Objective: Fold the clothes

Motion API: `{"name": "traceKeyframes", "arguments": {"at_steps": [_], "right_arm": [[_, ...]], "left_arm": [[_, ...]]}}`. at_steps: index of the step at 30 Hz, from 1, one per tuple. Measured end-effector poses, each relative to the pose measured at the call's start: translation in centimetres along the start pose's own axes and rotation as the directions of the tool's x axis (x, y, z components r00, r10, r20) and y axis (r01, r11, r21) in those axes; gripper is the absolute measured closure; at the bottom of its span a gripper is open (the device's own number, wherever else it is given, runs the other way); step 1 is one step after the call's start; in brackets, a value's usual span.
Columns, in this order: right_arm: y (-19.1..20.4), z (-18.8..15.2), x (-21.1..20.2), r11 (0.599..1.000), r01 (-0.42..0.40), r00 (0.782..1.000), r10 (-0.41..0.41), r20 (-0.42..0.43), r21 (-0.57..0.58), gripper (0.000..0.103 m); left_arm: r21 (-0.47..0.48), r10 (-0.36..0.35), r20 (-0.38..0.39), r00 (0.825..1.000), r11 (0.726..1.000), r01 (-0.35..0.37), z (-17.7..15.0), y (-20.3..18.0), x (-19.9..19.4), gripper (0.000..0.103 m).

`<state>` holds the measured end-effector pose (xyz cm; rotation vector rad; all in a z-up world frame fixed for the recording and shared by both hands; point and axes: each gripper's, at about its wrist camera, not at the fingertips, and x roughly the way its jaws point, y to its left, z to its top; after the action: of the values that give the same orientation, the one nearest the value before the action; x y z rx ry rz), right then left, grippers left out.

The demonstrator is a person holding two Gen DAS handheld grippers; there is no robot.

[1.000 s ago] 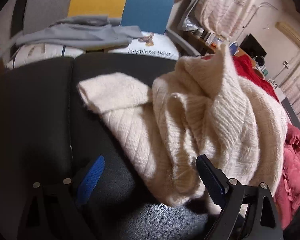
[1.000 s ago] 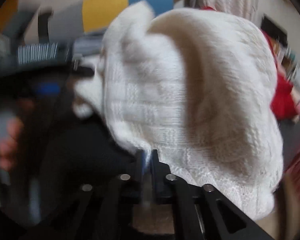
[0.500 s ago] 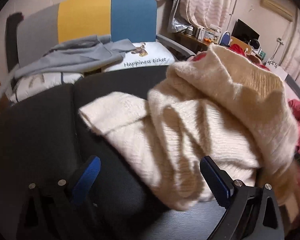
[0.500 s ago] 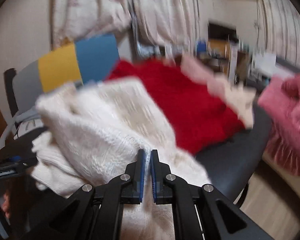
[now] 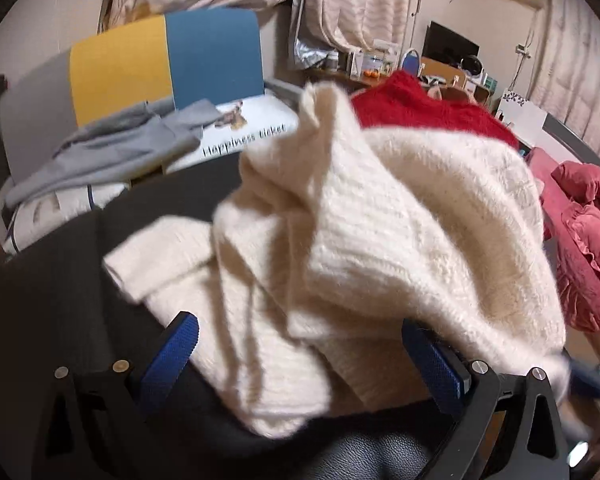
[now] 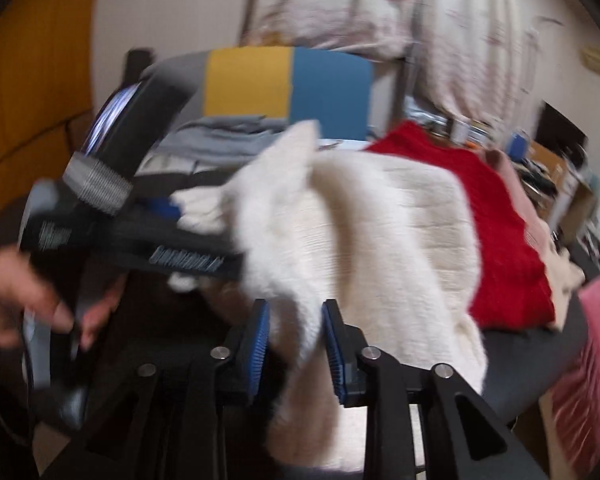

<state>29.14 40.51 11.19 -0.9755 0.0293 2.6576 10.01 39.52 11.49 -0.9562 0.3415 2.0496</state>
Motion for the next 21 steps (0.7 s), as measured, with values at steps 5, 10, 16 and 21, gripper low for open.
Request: {"name": "traceKeyframes", "arguments": {"at_steps": [5, 10, 16, 21], "right_arm": [[1.8, 0.4, 1.8, 0.999, 0.035, 0.998, -0.037, -0.044, -0.04, 0.074], [2.3, 2.3, 5.2, 0.984, 0.163, 0.983, -0.167, -0.072, -0.067, 0.073], [-3.5, 2.2, 3.7, 0.962, 0.171, 0.985, -0.17, -0.022, 0.213, 0.093], [-10.1, 0.8, 1.0, 0.868, 0.199, 0.972, -0.236, 0.024, 0.455, 0.095]], "left_arm": [[-0.002, -0.028, -0.009, 1.0, 1.0, 0.028, 1.2, 0.7, -0.7, 0.0], [-0.049, -0.067, -0.017, 0.998, 0.997, 0.066, 2.0, 1.5, -1.0, 0.0], [-0.095, -0.021, -0.015, 1.0, 0.995, 0.019, 1.6, 4.0, -1.1, 0.0], [-0.07, 0.088, 0.031, 0.996, 0.994, -0.086, 2.4, 5.5, -1.0, 0.0]]}}
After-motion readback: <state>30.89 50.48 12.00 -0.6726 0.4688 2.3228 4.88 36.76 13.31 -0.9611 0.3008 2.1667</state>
